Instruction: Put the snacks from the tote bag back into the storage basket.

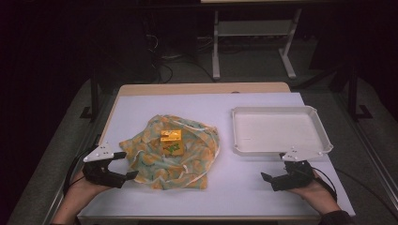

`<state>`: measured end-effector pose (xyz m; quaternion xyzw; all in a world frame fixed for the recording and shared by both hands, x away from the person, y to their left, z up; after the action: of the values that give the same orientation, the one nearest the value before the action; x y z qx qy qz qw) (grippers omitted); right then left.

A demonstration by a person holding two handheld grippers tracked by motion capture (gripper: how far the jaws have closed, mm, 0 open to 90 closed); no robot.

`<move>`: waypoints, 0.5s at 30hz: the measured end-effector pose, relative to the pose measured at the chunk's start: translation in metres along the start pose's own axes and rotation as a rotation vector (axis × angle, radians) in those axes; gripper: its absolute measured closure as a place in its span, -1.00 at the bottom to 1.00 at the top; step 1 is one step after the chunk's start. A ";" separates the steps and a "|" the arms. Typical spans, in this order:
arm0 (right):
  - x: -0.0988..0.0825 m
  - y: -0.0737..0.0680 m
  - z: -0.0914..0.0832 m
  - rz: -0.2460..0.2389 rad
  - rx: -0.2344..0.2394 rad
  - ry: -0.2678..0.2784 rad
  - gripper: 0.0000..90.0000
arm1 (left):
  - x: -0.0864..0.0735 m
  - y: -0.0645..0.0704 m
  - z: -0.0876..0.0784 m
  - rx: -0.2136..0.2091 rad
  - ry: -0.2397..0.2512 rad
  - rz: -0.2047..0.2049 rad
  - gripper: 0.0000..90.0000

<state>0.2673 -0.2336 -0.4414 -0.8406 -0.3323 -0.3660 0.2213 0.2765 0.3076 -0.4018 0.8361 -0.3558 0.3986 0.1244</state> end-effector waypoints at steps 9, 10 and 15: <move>-0.001 0.000 0.000 0.000 -0.004 0.000 -0.98 | 0.013 0.001 0.001 -0.017 0.023 -0.010 -0.67; -0.001 0.000 0.000 0.000 -0.005 0.003 -0.98 | 0.015 0.002 0.001 -0.019 0.028 -0.011 -0.66; 0.000 -0.001 0.001 -0.001 -0.001 0.001 -0.98 | 0.022 0.002 0.005 -0.025 0.030 -0.007 -0.66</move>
<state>0.2674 -0.2328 -0.4414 -0.8404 -0.3325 -0.3667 0.2208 0.2876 0.2933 -0.3882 0.8297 -0.3559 0.4059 0.1416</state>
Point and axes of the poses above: each handheld gripper's, and its own axes: z roughly forward along the jaws, x roughly out of its top, y roughly to its right, the point moved 2 cm from there along z, roughly forward along the jaws, and after that the axes turned 9 degrees about x, right-handed, at the moved point
